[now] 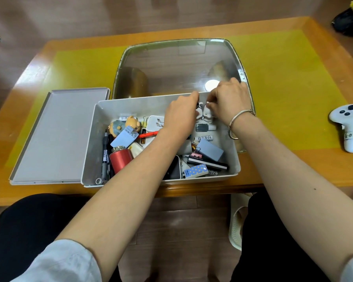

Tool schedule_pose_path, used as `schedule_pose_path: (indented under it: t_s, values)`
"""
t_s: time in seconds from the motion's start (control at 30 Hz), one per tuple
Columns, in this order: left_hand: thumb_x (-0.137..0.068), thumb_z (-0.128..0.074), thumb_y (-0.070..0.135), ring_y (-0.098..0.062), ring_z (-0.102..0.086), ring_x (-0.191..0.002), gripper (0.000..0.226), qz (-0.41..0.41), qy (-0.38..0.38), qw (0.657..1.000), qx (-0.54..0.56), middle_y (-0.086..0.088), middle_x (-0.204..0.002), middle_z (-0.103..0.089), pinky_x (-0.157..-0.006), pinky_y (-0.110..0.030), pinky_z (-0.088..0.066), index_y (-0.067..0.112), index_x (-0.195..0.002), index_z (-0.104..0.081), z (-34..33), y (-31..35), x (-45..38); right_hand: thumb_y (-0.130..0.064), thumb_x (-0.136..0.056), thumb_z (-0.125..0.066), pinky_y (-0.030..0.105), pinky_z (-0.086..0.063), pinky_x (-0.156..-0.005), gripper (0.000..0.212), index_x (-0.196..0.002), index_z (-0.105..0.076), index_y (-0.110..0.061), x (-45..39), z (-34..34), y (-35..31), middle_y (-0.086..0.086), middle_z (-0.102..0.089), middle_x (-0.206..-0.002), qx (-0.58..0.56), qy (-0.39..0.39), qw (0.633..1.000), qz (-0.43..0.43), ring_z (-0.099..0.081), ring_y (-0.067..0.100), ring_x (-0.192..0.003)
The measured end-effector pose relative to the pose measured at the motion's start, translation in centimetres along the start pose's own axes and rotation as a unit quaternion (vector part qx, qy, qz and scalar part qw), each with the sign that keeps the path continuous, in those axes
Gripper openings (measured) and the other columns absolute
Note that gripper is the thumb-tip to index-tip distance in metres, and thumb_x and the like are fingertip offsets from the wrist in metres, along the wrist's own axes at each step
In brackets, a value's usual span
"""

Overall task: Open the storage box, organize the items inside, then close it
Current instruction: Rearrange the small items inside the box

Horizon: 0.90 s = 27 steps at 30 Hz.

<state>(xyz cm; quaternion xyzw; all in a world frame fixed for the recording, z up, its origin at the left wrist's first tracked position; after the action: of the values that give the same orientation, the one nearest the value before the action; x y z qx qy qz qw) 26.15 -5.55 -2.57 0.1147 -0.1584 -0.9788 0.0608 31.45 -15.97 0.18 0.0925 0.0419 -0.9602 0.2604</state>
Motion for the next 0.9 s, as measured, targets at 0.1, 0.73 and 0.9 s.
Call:
schedule_pose_path:
  t_s: [0.1, 0.73, 0.9]
  values:
    - [-0.088, -0.061, 0.015, -0.037, -0.056, -0.082, 0.017, 0.001, 0.001, 1.0, 0.008, -0.013, -0.09, -0.063, -0.063, -0.04, -0.044, 0.011, -0.101, -0.051, -0.1, -0.2, 0.1, -0.032, -0.087, -0.063, 0.037, -0.033, -0.087, 0.014, -0.095, -0.073, -0.026, 0.0, -0.1, 0.1, 0.002, -0.065, -0.103, -0.008, -0.001, 1.0, 0.0, -0.048, 0.028, -0.105]
    - [-0.09, -0.055, 0.023, -0.04, -0.056, -0.093, 0.022, 0.02, -0.026, 0.999, -0.016, -0.014, -0.1, -0.064, -0.064, -0.036, -0.034, 0.015, -0.109, -0.051, -0.2, -0.7, 0.4, -0.035, -0.083, -0.068, 0.036, -0.03, -0.089, 0.016, -0.095, -0.073, -0.027, -0.3, 0.4, 1.0, 0.005, -0.07, -0.095, -0.064, -0.024, 0.998, 0.012, -0.048, 0.027, -0.107]
    - [-0.092, -0.056, 0.03, -0.038, -0.057, -0.095, 0.021, 0.028, -0.01, 0.999, -0.03, -0.013, -0.099, -0.065, -0.064, -0.035, -0.033, 0.016, -0.108, -0.052, -0.2, -0.9, 0.5, -0.032, -0.086, -0.065, 0.037, -0.03, -0.087, 0.016, -0.099, -0.073, -0.031, -0.2, 0.0, 0.6, 0.003, -0.07, -0.095, -0.048, -0.032, 0.997, 0.049, -0.047, 0.027, -0.105]
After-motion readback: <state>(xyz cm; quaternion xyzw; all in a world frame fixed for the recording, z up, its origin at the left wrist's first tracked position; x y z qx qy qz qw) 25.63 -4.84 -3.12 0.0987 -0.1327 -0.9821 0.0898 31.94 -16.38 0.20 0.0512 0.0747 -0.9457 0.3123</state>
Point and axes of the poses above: each hand's wrist, its own x-axis away from the middle knuckle, its own z-axis out of the back of the hand, y = z × x, the point moved 5 cm from there along -x, towards the middle knuckle
